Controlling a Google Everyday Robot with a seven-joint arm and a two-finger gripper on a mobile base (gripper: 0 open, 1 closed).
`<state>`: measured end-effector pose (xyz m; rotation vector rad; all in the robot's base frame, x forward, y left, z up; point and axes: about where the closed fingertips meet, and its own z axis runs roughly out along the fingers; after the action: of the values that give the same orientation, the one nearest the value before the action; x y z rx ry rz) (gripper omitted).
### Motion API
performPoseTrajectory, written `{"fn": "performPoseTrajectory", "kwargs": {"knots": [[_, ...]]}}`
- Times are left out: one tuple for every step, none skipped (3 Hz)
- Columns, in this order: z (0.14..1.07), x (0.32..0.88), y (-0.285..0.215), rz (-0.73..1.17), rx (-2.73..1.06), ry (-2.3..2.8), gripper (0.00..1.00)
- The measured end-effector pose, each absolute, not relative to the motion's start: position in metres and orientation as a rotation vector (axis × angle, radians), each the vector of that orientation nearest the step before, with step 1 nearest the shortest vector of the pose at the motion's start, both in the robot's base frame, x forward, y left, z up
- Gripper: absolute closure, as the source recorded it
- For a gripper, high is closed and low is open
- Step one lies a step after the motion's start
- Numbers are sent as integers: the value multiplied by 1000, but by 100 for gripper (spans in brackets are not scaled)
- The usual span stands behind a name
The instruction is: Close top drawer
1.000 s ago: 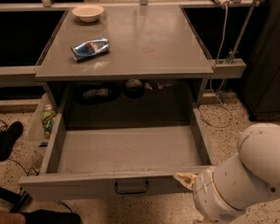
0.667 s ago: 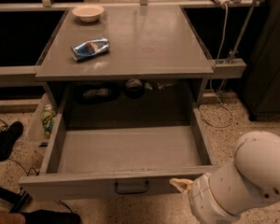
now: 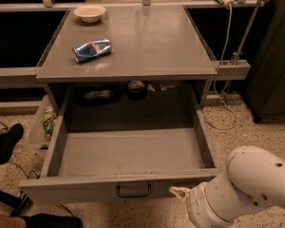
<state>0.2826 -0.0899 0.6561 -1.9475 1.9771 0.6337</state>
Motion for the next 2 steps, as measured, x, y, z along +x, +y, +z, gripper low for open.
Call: {"fn": "performPoseTrajectory", "kwargs": {"knots": [[636,297,-94,623,-1941,1993,0],[621,319,-92,607,-1949,1997,0]]}}
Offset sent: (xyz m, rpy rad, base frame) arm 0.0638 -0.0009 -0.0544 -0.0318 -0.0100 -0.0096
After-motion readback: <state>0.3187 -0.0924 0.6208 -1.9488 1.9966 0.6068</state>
